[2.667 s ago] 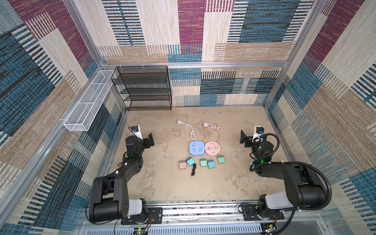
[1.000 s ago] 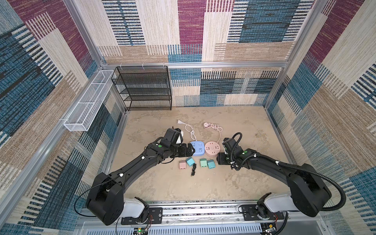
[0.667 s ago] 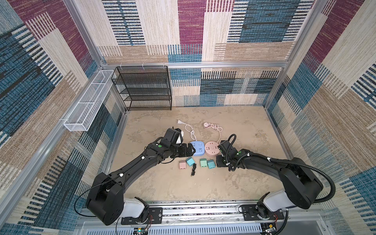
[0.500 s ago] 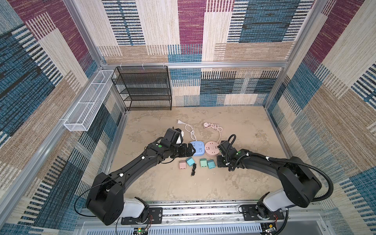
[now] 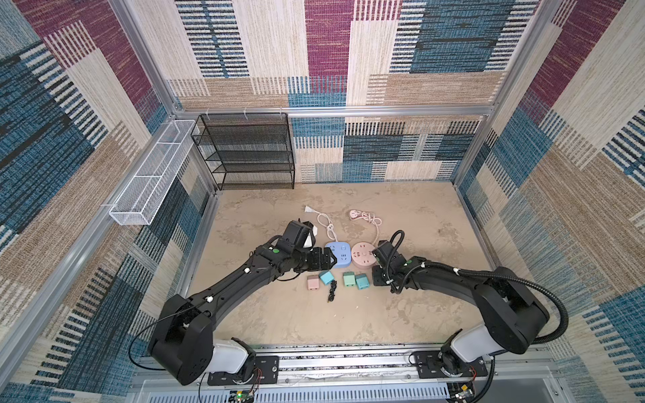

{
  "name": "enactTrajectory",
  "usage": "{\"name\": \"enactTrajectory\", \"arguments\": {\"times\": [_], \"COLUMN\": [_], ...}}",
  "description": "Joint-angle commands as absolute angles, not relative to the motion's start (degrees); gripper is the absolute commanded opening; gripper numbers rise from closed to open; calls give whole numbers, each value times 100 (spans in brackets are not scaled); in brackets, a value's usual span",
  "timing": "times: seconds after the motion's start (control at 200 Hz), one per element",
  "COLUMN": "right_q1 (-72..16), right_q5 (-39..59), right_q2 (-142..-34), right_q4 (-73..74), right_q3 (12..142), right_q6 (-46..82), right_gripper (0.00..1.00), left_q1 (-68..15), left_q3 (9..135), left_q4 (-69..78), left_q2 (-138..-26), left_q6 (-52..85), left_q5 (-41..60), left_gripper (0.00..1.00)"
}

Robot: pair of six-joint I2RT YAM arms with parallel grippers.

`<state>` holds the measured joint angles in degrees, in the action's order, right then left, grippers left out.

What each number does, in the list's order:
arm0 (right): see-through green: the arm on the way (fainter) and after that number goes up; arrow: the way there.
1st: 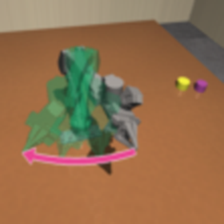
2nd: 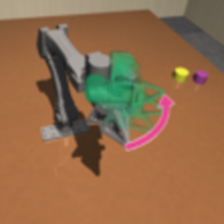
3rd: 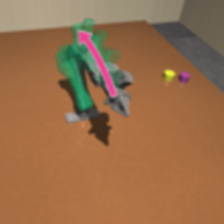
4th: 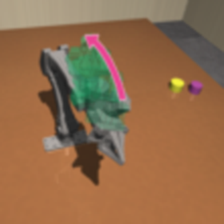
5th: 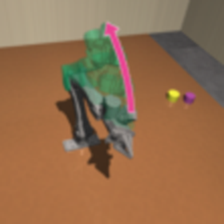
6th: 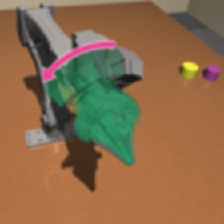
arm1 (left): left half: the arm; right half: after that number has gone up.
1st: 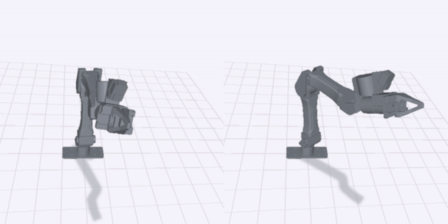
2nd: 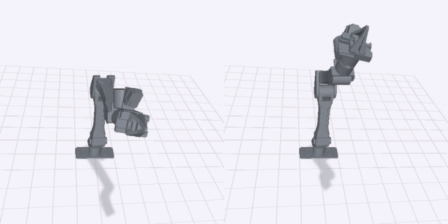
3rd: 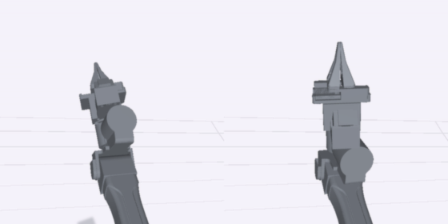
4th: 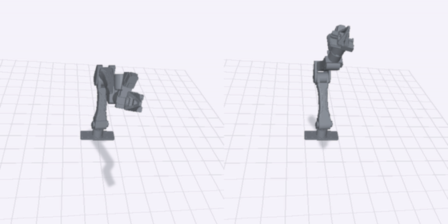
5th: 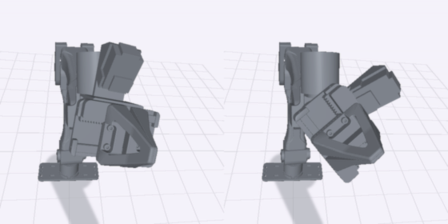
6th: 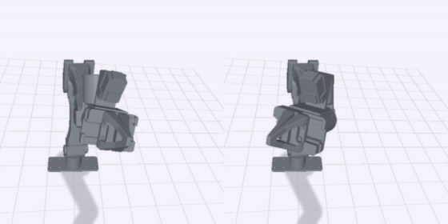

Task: Insert the plug
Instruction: 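Close the right gripper on the green plug adapter nearest the pink strip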

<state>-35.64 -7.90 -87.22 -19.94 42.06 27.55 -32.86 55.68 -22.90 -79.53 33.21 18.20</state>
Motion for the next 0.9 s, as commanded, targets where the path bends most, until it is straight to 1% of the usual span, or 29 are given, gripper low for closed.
{"name": "enactTrajectory", "arguments": {"times": [0.0,0.02,0.035,0.195,0.381,0.546,0.646,0.891], "right_q1": [-3582,-3577,-3582,-3770,-3821,-3831,-3858,-4059], "right_q5": [-693,-679,-661,-507,178,913,1263,1168], "right_q2": [-8643,-8594,-8557,-7760,-7154,-6884,-6794,-6903], "right_q4": [-2127,-2216,-2285,-3181,-3568,-3343,-3167,-3175], "right_q3": [4164,4198,4219,4828,5159,5150,5145,5284], "right_q6": [2664,2609,2555,2033,1744,1640,1629,1595], "right_gripper": [14,4,0,0,0,0,0,0], "left_q1": [-3293,-3296,-3296,-3313,-3369,-3465,-3552,-3732], "left_q3": [5633,5649,5665,5915,6100,5800,5881,5845], "left_q4": [-2206,-2206,-2209,-2341,-2332,-1373,-1249,-624], "left_q2": [-7993,-8004,-8013,-8142,-8279,-8191,-8307,-8544], "left_q6": [3374,3367,3359,3308,3407,3925,4058,4416], "left_q5": [1926,1956,1979,2185,2473,2710,2768,3060], "left_gripper": [90,89,89,86,82,84,84,81]}}
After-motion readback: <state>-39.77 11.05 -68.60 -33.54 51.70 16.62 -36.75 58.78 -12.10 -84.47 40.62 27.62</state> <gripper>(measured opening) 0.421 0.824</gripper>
